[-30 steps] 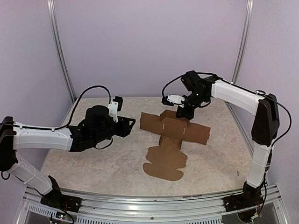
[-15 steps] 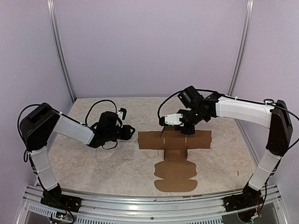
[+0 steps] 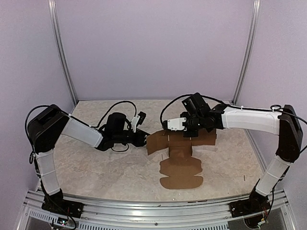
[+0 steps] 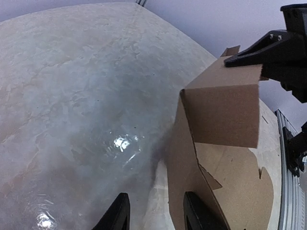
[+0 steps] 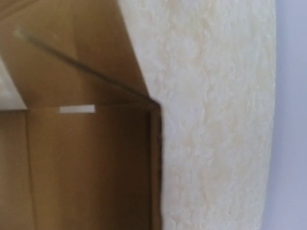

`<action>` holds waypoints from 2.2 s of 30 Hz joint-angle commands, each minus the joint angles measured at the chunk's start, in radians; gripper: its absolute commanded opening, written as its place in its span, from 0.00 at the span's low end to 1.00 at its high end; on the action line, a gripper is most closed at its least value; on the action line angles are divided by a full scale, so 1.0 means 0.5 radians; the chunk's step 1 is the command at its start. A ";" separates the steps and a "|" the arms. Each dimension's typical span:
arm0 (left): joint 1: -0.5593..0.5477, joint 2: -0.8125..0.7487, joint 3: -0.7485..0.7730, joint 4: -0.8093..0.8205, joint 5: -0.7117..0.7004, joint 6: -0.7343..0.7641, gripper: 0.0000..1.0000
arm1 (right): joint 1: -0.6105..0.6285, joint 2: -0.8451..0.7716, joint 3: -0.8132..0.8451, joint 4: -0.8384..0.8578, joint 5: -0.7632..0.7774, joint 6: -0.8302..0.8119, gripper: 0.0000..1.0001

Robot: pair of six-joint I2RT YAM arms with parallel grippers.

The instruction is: Fold the paper box

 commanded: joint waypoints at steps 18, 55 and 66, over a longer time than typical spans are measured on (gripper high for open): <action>-0.392 0.193 -0.003 0.381 0.180 0.083 0.47 | 0.127 -0.367 -0.815 0.785 0.067 -0.306 0.00; -0.384 0.286 -0.149 0.879 -0.049 -0.322 0.68 | 0.081 -0.406 -0.694 0.674 0.163 0.074 0.00; -0.475 0.330 -0.194 1.158 -0.100 -0.250 0.73 | 0.081 -0.404 -0.784 0.754 0.224 0.185 0.00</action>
